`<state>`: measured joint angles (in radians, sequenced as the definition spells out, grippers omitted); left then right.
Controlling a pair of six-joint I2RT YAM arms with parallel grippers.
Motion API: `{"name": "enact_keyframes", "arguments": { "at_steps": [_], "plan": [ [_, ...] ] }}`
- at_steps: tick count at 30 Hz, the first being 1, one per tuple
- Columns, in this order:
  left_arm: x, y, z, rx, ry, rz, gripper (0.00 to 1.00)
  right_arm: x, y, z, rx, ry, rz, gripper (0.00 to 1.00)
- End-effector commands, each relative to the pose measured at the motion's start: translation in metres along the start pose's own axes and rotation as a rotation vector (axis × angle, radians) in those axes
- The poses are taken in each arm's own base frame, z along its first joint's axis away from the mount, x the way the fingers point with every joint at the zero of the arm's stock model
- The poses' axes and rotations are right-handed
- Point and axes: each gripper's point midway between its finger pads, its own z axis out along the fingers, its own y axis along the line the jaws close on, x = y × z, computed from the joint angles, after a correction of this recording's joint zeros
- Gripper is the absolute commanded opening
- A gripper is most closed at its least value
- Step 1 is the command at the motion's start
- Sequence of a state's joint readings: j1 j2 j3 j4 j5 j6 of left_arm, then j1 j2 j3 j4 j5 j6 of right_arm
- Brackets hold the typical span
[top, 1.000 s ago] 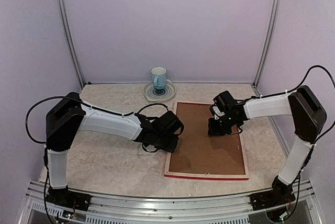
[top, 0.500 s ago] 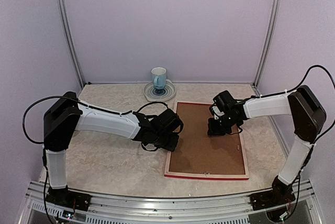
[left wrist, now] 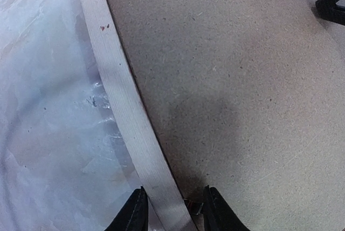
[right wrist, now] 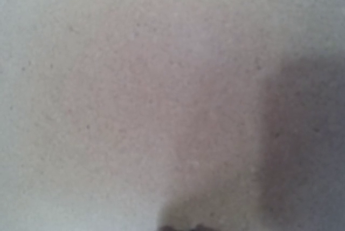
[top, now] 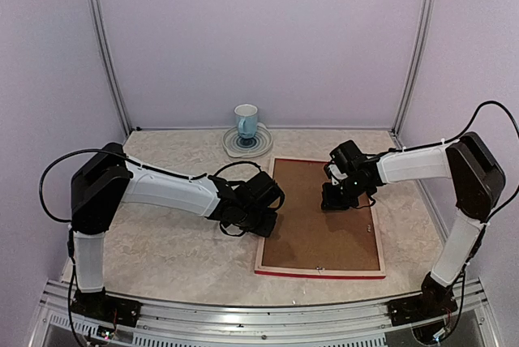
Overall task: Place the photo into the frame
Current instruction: Press the fastener onto the backboard.
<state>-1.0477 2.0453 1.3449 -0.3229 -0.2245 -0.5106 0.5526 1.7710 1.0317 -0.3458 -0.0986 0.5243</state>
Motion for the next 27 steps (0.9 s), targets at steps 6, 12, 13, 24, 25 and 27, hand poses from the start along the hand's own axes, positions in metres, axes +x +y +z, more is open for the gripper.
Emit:
{"name": "enact_keyframes", "arguments": {
  "at_steps": [6, 12, 13, 24, 25, 27],
  "plan": [
    [0.006, 0.001, 0.006, -0.002, 0.012, 0.006, 0.31, 0.016, -0.008, 0.011, 0.035, 0.048, -0.003, 0.14],
    [0.003, 0.000, 0.003, 0.000, 0.004, 0.004, 0.26, 0.016, -0.008, 0.011, 0.034, 0.048, -0.001, 0.14],
    [0.002, 0.000, 0.003, 0.000, 0.002, 0.003, 0.25, 0.016, -0.008, 0.011, 0.034, 0.048, -0.002, 0.15],
    [-0.005, 0.002, -0.005, -0.012, -0.022, -0.008, 0.21, 0.017, -0.009, 0.012, 0.035, 0.050, -0.002, 0.15],
    [-0.008, 0.002, -0.008, -0.013, -0.030, -0.010, 0.22, 0.017, -0.009, 0.012, 0.036, 0.049, -0.002, 0.15],
    [-0.017, 0.003, -0.017, -0.012, -0.058, -0.018, 0.25, 0.017, -0.009, 0.012, 0.036, 0.050, -0.004, 0.15]
  ]
}}
